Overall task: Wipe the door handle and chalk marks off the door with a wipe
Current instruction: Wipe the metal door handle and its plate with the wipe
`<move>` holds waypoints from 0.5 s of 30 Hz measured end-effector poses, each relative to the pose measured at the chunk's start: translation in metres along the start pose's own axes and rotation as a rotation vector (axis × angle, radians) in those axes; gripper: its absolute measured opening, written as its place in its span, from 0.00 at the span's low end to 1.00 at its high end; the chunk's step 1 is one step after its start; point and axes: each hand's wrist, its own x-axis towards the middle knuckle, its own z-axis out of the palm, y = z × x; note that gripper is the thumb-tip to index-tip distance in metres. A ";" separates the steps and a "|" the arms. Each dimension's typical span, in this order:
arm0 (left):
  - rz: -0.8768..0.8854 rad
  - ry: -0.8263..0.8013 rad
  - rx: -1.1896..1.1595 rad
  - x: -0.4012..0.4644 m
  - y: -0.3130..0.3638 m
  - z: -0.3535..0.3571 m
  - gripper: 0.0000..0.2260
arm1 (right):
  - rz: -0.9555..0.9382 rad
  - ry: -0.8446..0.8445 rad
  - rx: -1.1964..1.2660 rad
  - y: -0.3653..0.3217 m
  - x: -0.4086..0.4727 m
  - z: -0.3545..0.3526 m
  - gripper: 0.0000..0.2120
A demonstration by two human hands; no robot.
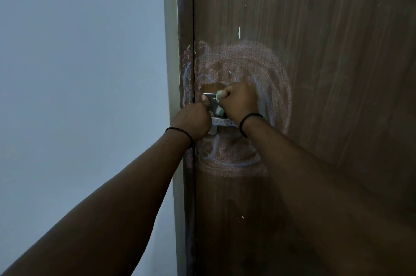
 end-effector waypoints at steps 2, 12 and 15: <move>0.017 -0.019 -0.003 -0.002 -0.001 0.001 0.23 | 0.026 -0.092 -0.116 0.003 -0.002 0.000 0.17; 0.021 0.093 0.001 -0.017 -0.010 0.003 0.22 | -0.209 0.063 -0.104 -0.020 0.009 -0.009 0.09; 0.036 0.208 0.154 -0.025 -0.007 0.012 0.21 | -0.396 -0.142 -0.366 -0.038 0.017 0.002 0.11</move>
